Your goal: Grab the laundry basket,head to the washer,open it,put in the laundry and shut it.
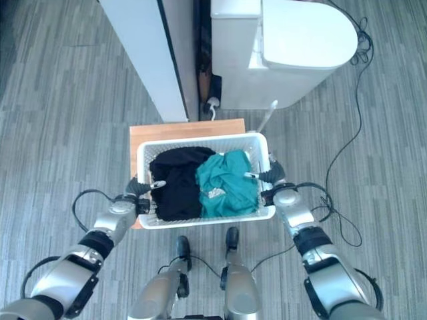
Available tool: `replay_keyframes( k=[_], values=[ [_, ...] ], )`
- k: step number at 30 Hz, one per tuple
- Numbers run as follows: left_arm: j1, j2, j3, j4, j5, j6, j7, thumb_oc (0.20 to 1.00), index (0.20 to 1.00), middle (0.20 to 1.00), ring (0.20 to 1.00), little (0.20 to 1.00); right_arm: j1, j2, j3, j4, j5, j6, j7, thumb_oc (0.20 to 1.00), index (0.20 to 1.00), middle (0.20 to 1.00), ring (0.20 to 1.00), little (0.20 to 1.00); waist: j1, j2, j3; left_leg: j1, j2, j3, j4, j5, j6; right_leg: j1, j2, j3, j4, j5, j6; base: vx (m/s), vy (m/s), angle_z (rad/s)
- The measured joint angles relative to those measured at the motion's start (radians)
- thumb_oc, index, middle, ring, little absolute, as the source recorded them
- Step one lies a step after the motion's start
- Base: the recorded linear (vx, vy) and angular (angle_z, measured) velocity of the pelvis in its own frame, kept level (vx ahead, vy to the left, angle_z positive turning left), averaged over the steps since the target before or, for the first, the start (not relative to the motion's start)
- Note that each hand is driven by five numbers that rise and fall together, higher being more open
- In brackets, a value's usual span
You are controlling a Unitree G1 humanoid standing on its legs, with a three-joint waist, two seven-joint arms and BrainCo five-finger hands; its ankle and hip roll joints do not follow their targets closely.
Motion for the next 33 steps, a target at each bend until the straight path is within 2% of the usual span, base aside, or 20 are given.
replay_keyframes(
  k=[21, 23, 24, 25, 26, 27, 28, 30, 33],
  values=[
    [-0.018, 0.018, -0.018, 0.001, 0.0, 0.015, 0.027, 1.0, 1.0, 1.0, 1.0, 1.0, 0.051, 0.038, 0.05, 0.034, 0.011, -0.007, -0.016, 1.0, 1.0, 1.0, 1.0, 1.0, 0.001, -0.003, 0.007, -0.002, 0.0, -0.017, 0.01, 0.0, 0.0, 0.009, -0.001, -0.013, 0.0, 0.0, -0.001, 0.0, -0.001, 0.01],
    [-0.026, 0.015, -0.02, 0.018, 0.0, 0.017, 0.027, 1.0, 1.0, 1.0, 1.0, 1.0, 0.043, 0.032, 0.064, 0.042, 0.018, 0.004, -0.006, 0.922, 0.922, 0.922, 0.922, 0.922, 0.002, -0.007, 0.005, -0.003, 0.0, -0.02, 0.015, 0.0, 0.0, 0.013, -0.001, -0.019, 0.0, 0.0, -0.001, -0.01, -0.007, 0.08],
    [-0.026, 0.018, -0.02, 0.019, 0.0, 0.018, 0.027, 1.0, 1.0, 1.0, 1.0, 1.0, 0.04, 0.032, 0.067, 0.045, 0.027, 0.006, 0.001, 0.849, 0.849, 0.849, 0.849, 0.849, 0.002, -0.009, 0.004, -0.004, 0.0, -0.02, 0.017, 0.0, 0.0, 0.013, -0.001, -0.019, 0.0, 0.002, -0.003, -0.01, -0.001, 0.05],
    [-0.026, 0.018, -0.02, 0.019, 0.0, 0.019, 0.027, 1.0, 1.0, 1.0, 1.0, 1.0, 0.039, 0.032, 0.067, 0.046, 0.038, 0.006, 0.007, 0.589, 0.589, 0.589, 0.589, 0.589, 0.002, -0.01, 0.004, -0.005, 0.0, -0.02, 0.018, 0.0, 0.0, 0.013, -0.001, -0.019, 0.0, 0.002, -0.003, 0.0, 0.0, 0.0],
    [-0.026, 0.019, -0.02, 0.019, 0.0, 0.021, 0.027, 1.0, 1.0, 1.0, 1.0, 1.0, 0.039, 0.033, 0.067, 0.047, 0.041, 0.012, 0.011, 0.529, 0.529, 0.529, 0.529, 0.529, 0.002, -0.012, 0.003, -0.008, 0.0, -0.021, 0.021, 0.0, 0.0, 0.012, -0.001, -0.019, 0.0, 0.003, -0.004, 0.0, 0.0, 0.0],
    [-0.026, 0.02, -0.02, 0.019, 0.0, 0.023, 0.027, 1.0, 1.0, 1.0, 1.0, 1.0, 0.04, 0.034, 0.068, 0.047, 0.042, 0.014, 0.012, 0.426, 0.426, 0.426, 0.426, 0.426, 0.002, -0.013, 0.002, -0.01, 0.0, -0.022, 0.024, 0.0, 0.0, 0.011, -0.002, -0.019, 0.0, 0.003, -0.005, -0.02, -0.003, 0.04],
    [-0.026, 0.021, -0.019, 0.019, 0.0, 0.025, 0.027, 1.0, 1.0, 1.0, 1.0, 1.0, 0.04, 0.034, 0.068, 0.05, 0.042, 0.014, 0.014, 0.285, 0.285, 0.285, 0.285, 0.285, 0.002, -0.014, 0.002, -0.013, 0.0, -0.023, 0.026, 0.0, 0.0, 0.011, -0.002, -0.019, 0.0, 0.004, -0.005, -0.02, -0.003, 0.04],
    [-0.026, 0.022, -0.019, 0.018, 0.001, 0.03, 0.028, 1.0, 1.0, 1.0, 1.0, 1.0, 0.039, 0.038, 0.068, 0.065, 0.041, 0.015, 0.014, 0.2, 0.2, 0.2, 0.2, 0.2, 0.005, -0.014, 0.002, -0.015, 0.0, -0.026, 0.029, 0.0, 0.0, 0.011, -0.002, -0.02, 0.0, 0.004, -0.006, 0.0, -0.001, 0.02],
    [-0.026, 0.025, -0.018, 0.018, 0.002, 0.035, 0.028, 1.0, 1.0, 1.0, 1.0, 1.0, 0.054, 0.03, 0.074, 0.07, 0.04, 0.031, 0.013, 0.2, 0.2, 0.2, 0.2, 0.2, 0.013, -0.017, 0.0, -0.015, 0.0, -0.027, 0.03, 0.0, 0.0, 0.011, -0.002, -0.02, 0.0, 0.005, -0.006, 0.0, 0.0, 0.0]
  ],
)
